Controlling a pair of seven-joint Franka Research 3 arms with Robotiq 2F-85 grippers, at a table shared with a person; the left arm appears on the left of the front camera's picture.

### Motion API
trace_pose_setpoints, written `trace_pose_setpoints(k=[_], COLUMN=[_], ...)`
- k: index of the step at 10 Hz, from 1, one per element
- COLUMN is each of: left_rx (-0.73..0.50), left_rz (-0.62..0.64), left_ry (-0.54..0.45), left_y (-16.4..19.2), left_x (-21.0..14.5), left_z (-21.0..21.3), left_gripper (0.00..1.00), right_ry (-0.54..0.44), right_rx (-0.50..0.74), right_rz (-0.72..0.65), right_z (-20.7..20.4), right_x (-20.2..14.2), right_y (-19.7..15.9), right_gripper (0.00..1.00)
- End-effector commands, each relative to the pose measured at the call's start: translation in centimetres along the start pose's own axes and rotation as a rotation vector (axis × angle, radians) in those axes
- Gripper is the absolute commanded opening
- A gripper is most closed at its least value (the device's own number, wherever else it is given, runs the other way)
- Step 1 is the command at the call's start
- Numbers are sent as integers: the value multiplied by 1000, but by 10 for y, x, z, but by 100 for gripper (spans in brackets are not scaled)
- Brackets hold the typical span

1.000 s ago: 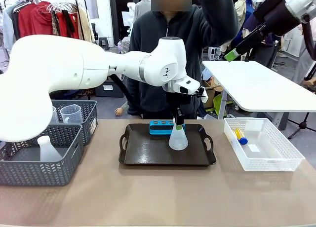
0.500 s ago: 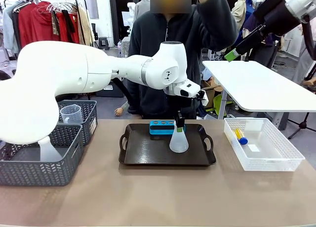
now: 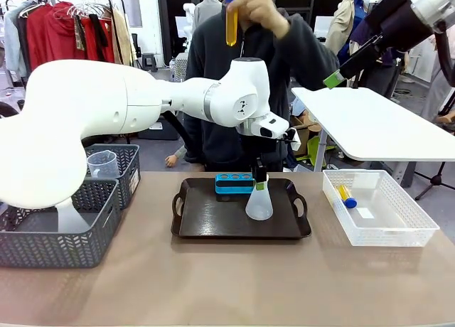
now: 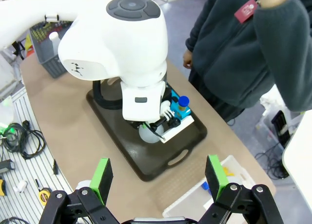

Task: Prepare the laboratory tools.
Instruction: Pick up one Small flask and place it on the Handle tray, then pick up one Large Measuring Cup and place it on the Handle tray.

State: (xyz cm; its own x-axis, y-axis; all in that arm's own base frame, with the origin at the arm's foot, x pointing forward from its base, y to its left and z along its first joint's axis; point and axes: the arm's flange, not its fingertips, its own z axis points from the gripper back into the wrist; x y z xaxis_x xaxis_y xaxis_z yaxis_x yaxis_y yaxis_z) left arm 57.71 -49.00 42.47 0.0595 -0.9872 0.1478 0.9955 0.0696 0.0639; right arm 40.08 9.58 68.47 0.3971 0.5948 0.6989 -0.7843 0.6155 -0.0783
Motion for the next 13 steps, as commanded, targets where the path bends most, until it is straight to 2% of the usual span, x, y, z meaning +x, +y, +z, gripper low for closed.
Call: trace_pose_setpoints(k=[1, 4, 7, 13], left_rx=[-2, 17, 40, 125], left_rz=[-17, -6, 35, 179], left_ry=[-3, -17, -19, -6], left_y=[0, -8, -21, -77], left_x=[8, 5, -13, -85], left_z=[9, 22, 50, 141], left_gripper=[100, 100, 100, 100], right_ry=[-3, -3, -3, -3], right_rx=[0, 0, 0, 0], right_rz=[0, 0, 0, 0], right_z=[1, 1, 1, 1], right_x=[0, 0, 0, 0], right_y=[0, 0, 0, 0], right_gripper=[100, 100, 100, 100])
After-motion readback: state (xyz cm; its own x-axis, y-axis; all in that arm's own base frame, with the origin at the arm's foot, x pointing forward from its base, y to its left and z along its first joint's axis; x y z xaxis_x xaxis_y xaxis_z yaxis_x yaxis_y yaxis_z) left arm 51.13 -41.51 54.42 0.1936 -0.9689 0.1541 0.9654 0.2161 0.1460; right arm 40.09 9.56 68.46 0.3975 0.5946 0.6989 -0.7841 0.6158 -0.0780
